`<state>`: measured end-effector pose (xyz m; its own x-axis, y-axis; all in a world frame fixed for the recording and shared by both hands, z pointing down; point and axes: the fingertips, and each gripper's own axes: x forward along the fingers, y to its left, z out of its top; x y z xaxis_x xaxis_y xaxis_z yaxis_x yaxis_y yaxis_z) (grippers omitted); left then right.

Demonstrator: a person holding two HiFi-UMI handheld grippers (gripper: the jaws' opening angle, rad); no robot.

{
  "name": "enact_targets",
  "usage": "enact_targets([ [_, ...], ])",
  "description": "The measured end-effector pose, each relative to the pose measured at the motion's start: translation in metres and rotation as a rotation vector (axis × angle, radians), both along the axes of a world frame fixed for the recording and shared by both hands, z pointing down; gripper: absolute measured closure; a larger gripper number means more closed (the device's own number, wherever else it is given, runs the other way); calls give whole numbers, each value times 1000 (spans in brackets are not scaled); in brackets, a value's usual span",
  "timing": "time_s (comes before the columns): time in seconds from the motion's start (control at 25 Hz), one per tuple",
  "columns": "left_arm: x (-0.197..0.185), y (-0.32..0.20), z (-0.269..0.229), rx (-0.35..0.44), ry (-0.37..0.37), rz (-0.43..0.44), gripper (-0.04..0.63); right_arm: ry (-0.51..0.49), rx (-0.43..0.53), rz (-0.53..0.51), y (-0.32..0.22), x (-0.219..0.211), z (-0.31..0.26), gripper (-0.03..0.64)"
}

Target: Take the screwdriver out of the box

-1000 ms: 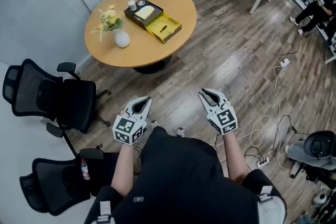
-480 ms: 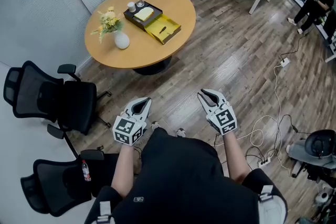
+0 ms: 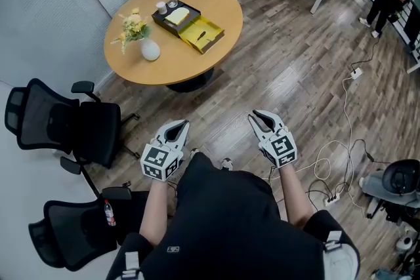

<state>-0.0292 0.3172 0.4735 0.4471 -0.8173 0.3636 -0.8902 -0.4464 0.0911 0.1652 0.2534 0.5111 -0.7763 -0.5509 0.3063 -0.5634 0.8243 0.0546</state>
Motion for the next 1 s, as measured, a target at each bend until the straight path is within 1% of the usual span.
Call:
enact_targets([
  [0.2,-8,0,10,-29,10,-7,589,12,-16,7,-3,-4,8,560],
  [0.32,-15,-9,13,-34,18,-10,589,22,-27,12,-11,-9,12,560],
  [0.56,-29,-40,13,-31,31,7,589,51,-21,13,-31,-25,12,560],
  [0.68,-34,-58,11,-27,38,25,589,56,-26,29,-45,-29,11,560],
  [1.0,-61,-111,9,-26,45,67,589,71,-17,67,-88,-54,6,560],
])
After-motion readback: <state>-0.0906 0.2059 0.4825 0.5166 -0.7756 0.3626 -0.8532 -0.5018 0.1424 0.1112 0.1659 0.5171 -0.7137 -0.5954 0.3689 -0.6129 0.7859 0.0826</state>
